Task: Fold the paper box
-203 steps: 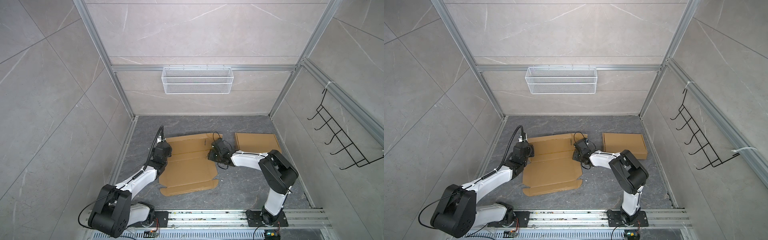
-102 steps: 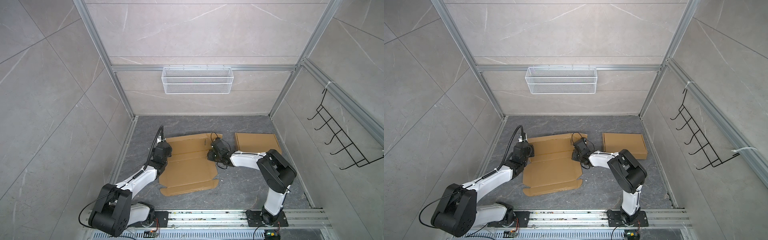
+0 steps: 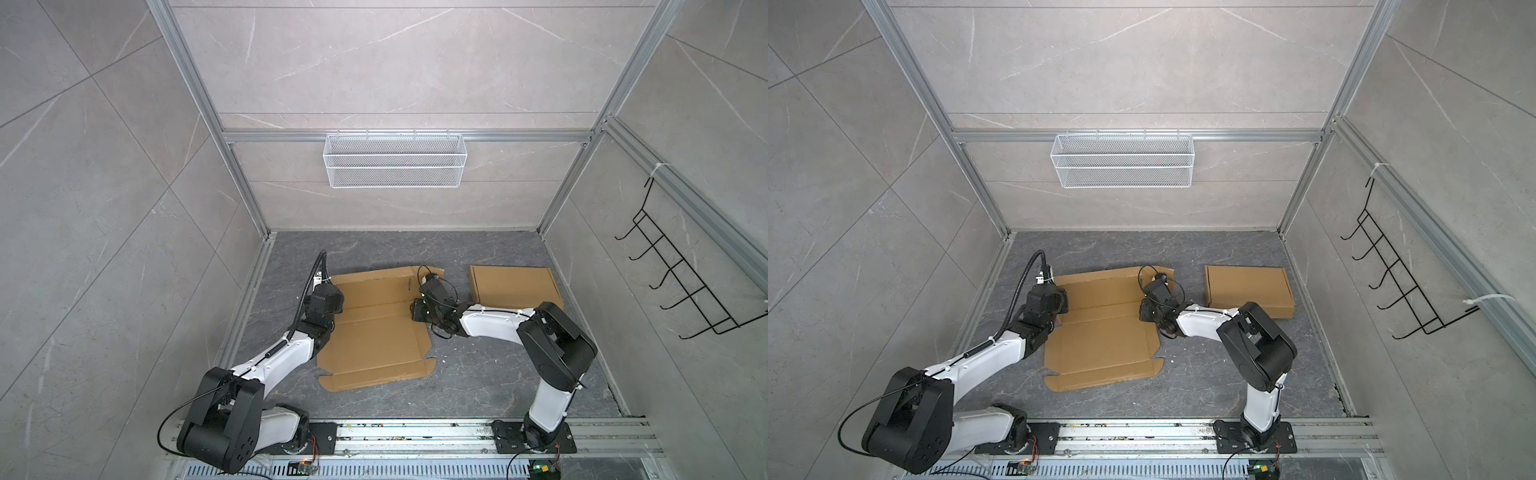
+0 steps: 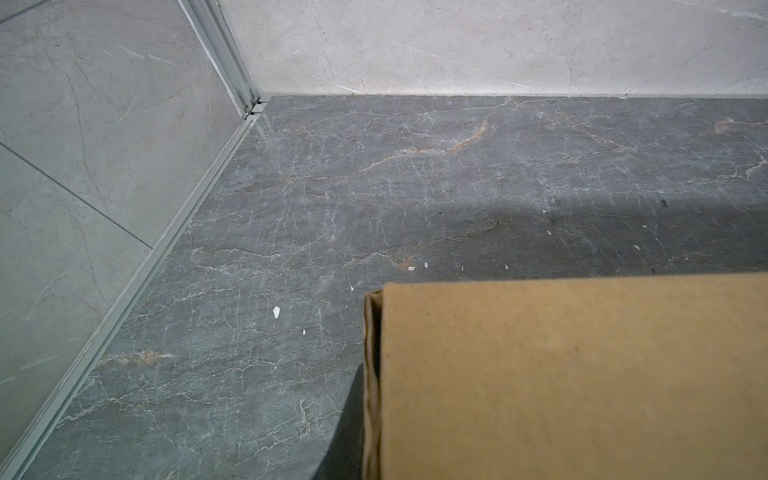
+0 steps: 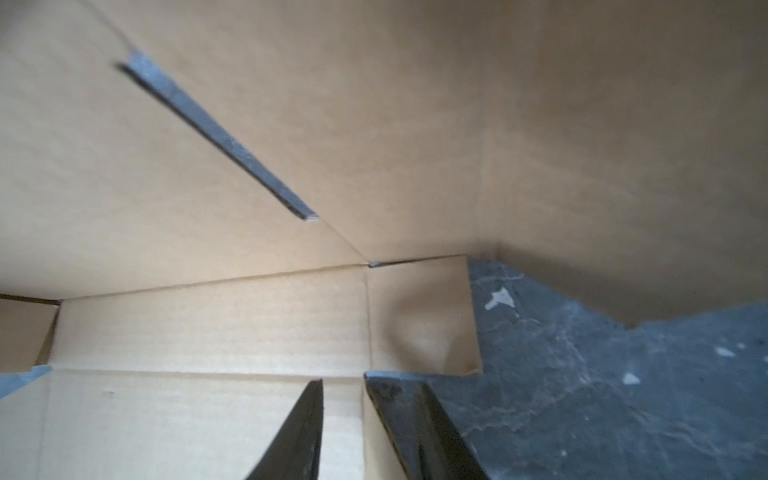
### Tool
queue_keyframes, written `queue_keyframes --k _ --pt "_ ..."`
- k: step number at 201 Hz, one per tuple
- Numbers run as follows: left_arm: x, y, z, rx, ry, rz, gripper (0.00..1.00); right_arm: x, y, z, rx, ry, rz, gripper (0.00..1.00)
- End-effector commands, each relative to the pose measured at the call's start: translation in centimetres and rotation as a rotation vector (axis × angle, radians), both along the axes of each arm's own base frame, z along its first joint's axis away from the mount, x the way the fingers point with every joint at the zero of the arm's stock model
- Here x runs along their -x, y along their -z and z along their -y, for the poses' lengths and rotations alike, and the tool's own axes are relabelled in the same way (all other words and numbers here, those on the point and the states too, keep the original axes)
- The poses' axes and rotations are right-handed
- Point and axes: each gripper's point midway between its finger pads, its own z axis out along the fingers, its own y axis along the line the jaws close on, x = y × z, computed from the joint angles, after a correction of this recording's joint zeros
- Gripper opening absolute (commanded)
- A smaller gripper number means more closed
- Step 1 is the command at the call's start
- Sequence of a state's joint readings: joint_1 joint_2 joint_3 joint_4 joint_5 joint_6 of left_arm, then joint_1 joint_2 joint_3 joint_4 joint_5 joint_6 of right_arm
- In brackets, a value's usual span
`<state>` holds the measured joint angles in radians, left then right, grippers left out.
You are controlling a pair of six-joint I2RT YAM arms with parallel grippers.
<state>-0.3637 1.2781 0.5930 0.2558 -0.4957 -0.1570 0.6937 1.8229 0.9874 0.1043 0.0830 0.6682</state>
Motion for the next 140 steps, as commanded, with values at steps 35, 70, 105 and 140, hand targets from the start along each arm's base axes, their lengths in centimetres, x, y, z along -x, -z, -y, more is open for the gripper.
queue_keyframes --k 35,70,105,140 --pt "-0.3 -0.2 0.4 0.010 0.013 0.007 0.00 -0.4 0.4 -0.7 0.068 -0.040 -0.010 0.40" --pt "-0.2 -0.2 0.4 0.008 0.014 0.004 0.00 -0.8 0.8 0.1 0.174 -0.068 0.016 0.40" --pt "-0.2 -0.3 0.4 0.011 0.010 0.007 0.00 -0.6 0.5 0.2 0.175 -0.076 0.004 0.41" --pt "0.0 -0.4 0.3 0.006 0.011 0.003 0.00 0.1 1.1 3.5 0.117 0.063 -0.042 0.48"
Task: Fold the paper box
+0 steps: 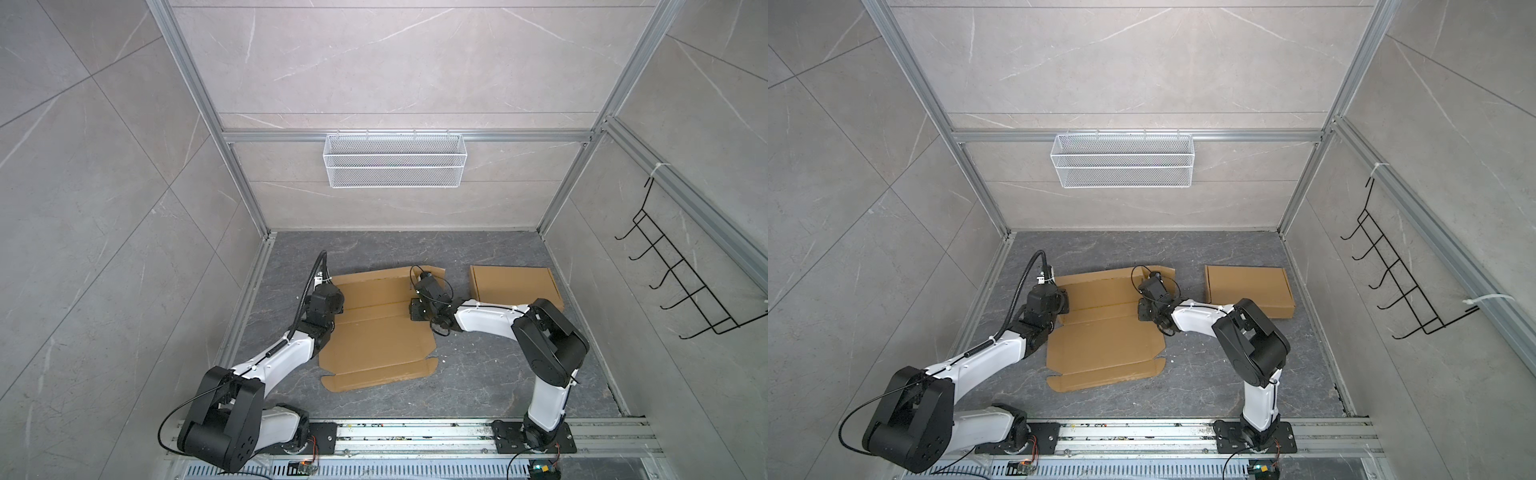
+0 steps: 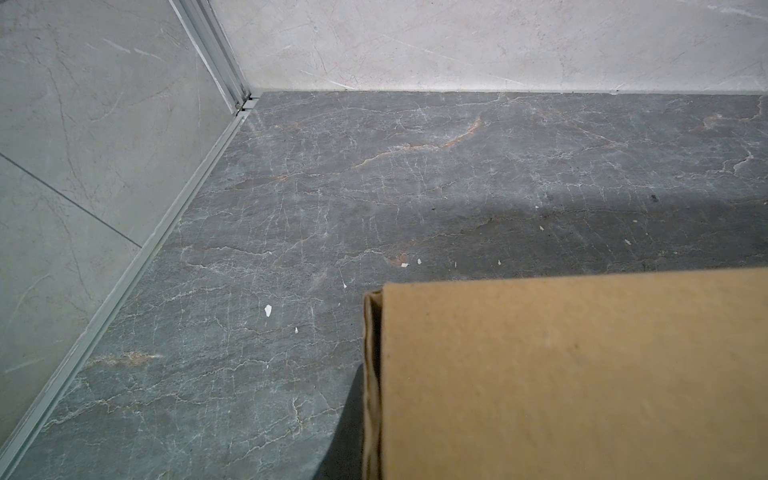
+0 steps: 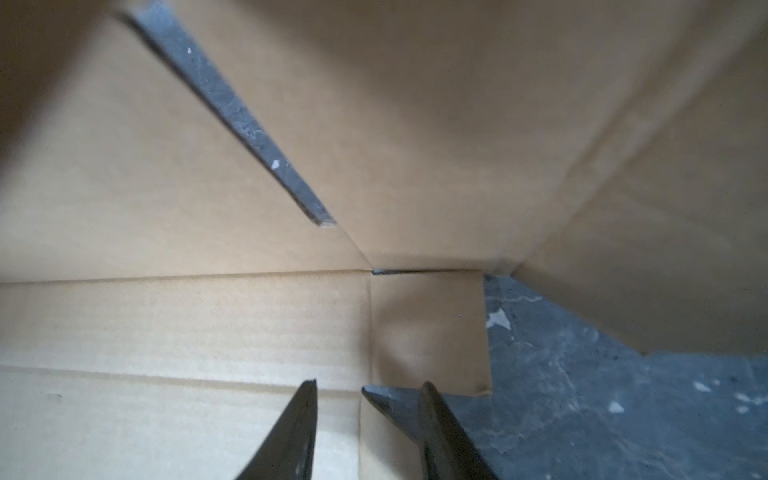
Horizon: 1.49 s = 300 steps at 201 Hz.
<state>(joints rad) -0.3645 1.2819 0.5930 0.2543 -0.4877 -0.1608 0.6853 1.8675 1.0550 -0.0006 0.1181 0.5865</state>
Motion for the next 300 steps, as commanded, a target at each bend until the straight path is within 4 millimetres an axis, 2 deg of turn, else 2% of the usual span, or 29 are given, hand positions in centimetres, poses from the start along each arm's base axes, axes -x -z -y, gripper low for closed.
queue_keyframes --k 1,16,37,83,121,170,223,286,300 --pt "0.0 -0.5 0.1 0.000 0.005 0.008 0.00 0.6 0.0 2.8 0.000 0.095 -0.016 0.49" --pt "0.1 -0.5 0.1 -0.006 0.009 0.002 0.00 0.5 -0.1 3.8 0.013 0.115 -0.020 0.56" --pt "0.1 -0.5 0.1 -0.005 0.012 0.002 0.00 -0.2 1.0 4.6 -0.011 0.141 -0.058 0.59" --pt "0.1 -0.3 0.2 -0.005 0.013 -0.007 0.00 -1.7 1.9 2.9 -0.053 0.113 -0.070 0.60" --pt "0.2 -0.3 0.2 -0.005 0.014 -0.010 0.00 -2.1 2.3 2.1 -0.108 0.127 -0.076 0.58" --pt "0.1 -0.3 0.2 -0.002 0.013 -0.011 0.00 -2.0 0.4 0.8 -0.179 0.083 -0.058 0.48" --pt "0.0 -0.2 0.3 0.001 0.013 -0.012 0.00 -1.6 -2.0 -0.2 -0.234 0.046 -0.029 0.43" --pt "0.0 -0.3 0.3 0.003 0.012 -0.007 0.00 -0.6 -2.9 -3.0 -0.264 0.009 -0.022 0.41" --pt "0.0 -0.2 0.3 0.002 0.012 -0.009 0.00 -0.4 -2.5 -3.6 -0.258 -0.001 -0.028 0.40"
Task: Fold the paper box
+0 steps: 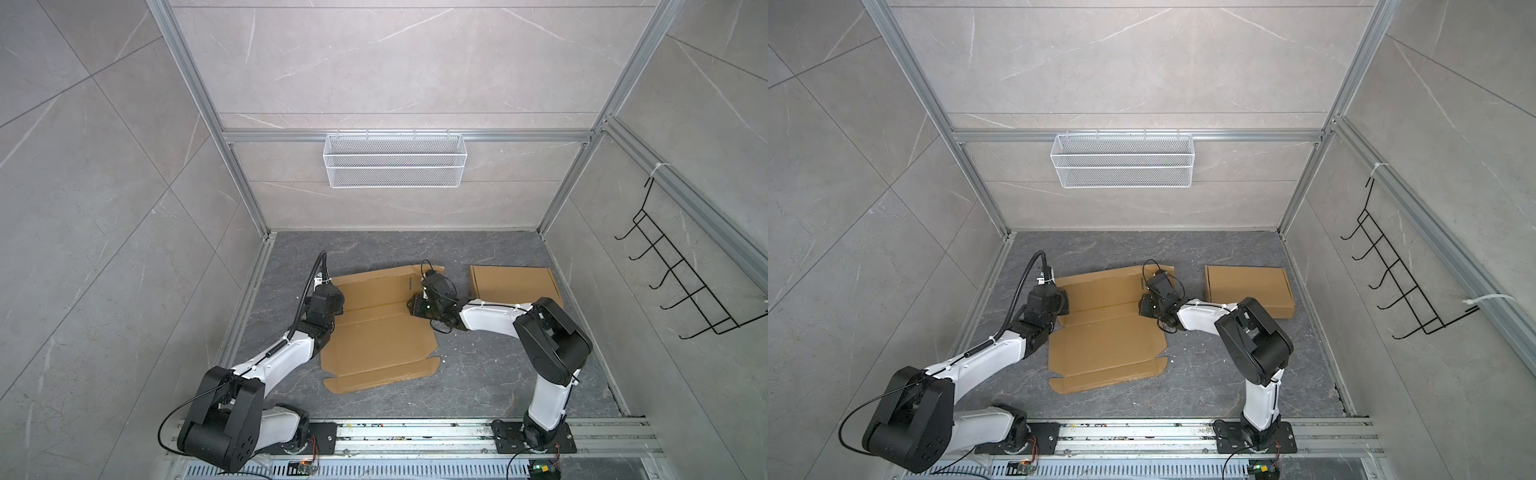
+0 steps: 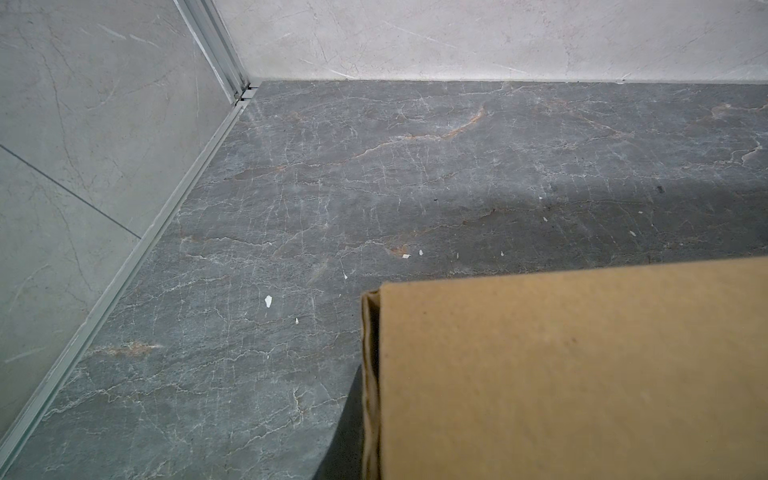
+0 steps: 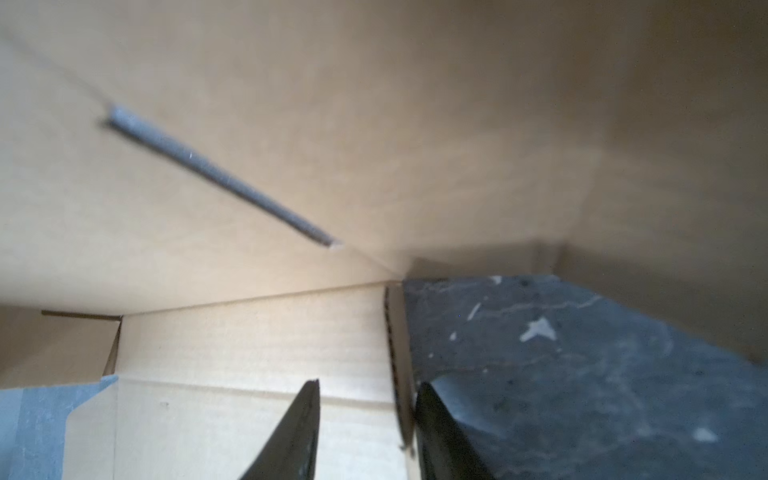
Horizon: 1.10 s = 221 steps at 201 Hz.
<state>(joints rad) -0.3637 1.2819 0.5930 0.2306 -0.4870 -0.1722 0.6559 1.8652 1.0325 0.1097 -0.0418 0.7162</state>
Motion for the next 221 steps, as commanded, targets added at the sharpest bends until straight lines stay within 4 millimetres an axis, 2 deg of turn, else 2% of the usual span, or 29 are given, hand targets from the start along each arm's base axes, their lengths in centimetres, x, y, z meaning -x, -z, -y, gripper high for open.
queue_keyframes --k 1,37,62,74,99,126,160,174,201,210,221 --pt "-0.2 -0.7 0.4 0.001 0.017 0.012 0.00 -0.2 -1.4 -1.8 -0.037 -0.016 0.026 0.40" --pt "-0.2 -0.7 0.4 0.004 0.016 0.014 0.00 -0.2 0.9 -2.4 -0.033 -0.019 -0.018 0.40" --pt "-0.1 -0.8 0.3 0.005 0.015 0.015 0.00 -0.2 1.2 -2.7 -0.034 -0.026 -0.025 0.40" --pt "-0.1 -0.8 0.3 0.005 0.015 0.016 0.00 -0.2 0.7 -2.5 -0.028 -0.029 -0.012 0.41" --pt "0.1 -1.1 0.2 -0.004 0.019 0.020 0.00 -0.5 -1.5 -1.0 -0.035 -0.051 0.025 0.47" --pt "0.1 -1.7 0.1 -0.029 0.024 0.028 0.00 -0.5 -3.6 2.1 -0.038 -0.085 0.048 0.56" --pt "-0.2 -1.7 0.3 -0.059 0.050 0.010 0.00 0.9 -6.4 5.1 0.000 -0.180 0.079 0.62" --pt "-0.3 -1.8 0.4 -0.077 0.059 0.006 0.00 1.2 -7.9 7.2 0.030 -0.191 0.102 0.64" --pt "-0.7 -2.2 1.2 -0.075 0.111 -0.008 0.00 0.0 -12.0 11.9 0.100 -0.168 0.181 0.64" --pt "-0.9 -2.5 1.5 -0.072 0.120 -0.008 0.00 -0.6 -12.8 12.6 0.144 -0.193 0.192 0.64" --pt "-1.2 -2.6 1.7 -0.068 0.127 -0.006 0.00 -1.4 -12.9 13.0 0.214 -0.231 0.195 0.63"
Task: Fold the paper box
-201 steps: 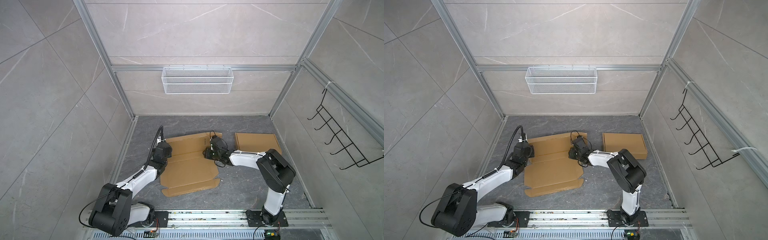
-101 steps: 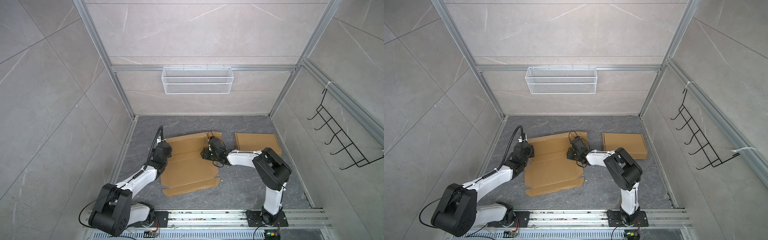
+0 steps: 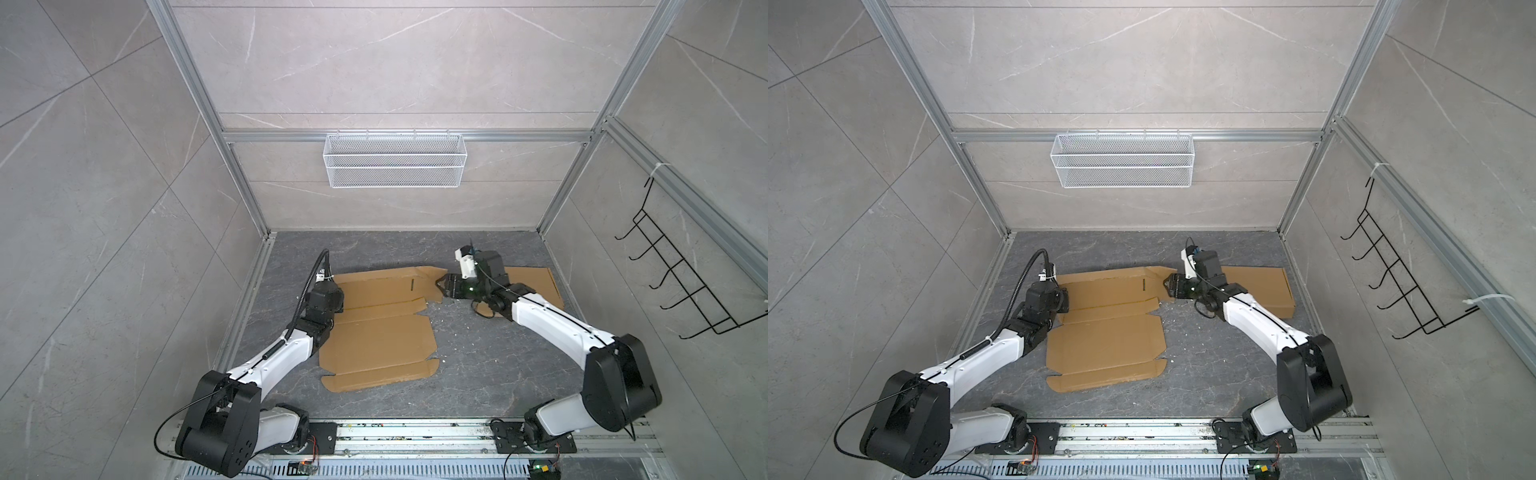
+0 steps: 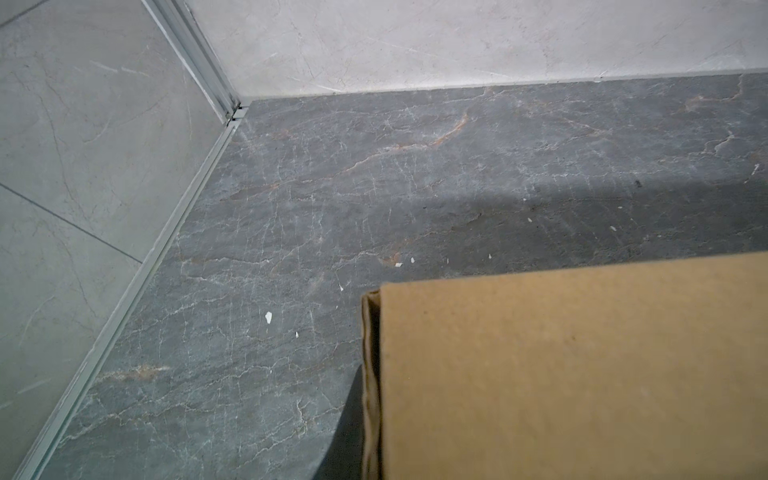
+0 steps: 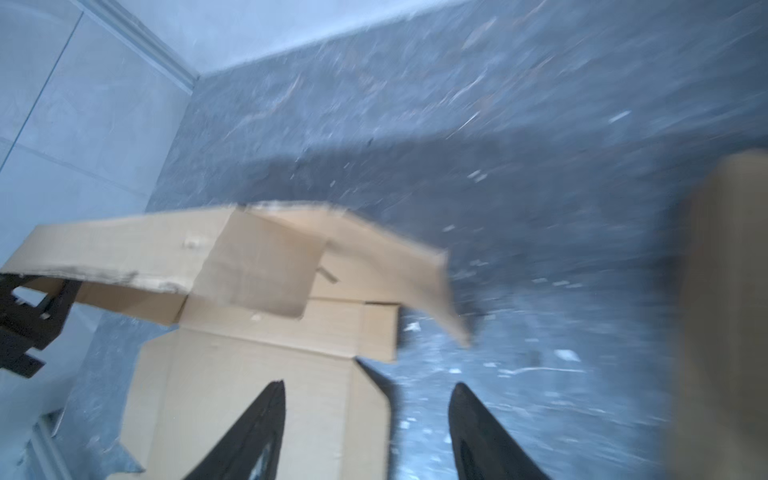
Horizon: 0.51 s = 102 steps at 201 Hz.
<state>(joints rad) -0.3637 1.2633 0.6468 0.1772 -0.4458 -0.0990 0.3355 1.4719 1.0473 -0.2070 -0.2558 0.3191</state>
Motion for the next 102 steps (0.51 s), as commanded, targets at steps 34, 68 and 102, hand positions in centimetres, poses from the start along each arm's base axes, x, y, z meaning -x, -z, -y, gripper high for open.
queue_keyframes --k 34,68,102 --pt "-1.4 -0.8 1.2 -0.042 0.074 -0.031 0.00 -1.6 1.3 1.4 0.314 -0.234 0.022 0.64" --pt "-1.9 -0.6 1.5 -0.046 0.092 -0.046 0.00 -1.2 2.2 -0.7 0.333 -0.466 0.070 0.65" --pt "-2.2 -0.4 1.7 -0.043 0.099 -0.052 0.00 -2.3 3.5 -0.7 0.403 -0.520 0.031 0.62"
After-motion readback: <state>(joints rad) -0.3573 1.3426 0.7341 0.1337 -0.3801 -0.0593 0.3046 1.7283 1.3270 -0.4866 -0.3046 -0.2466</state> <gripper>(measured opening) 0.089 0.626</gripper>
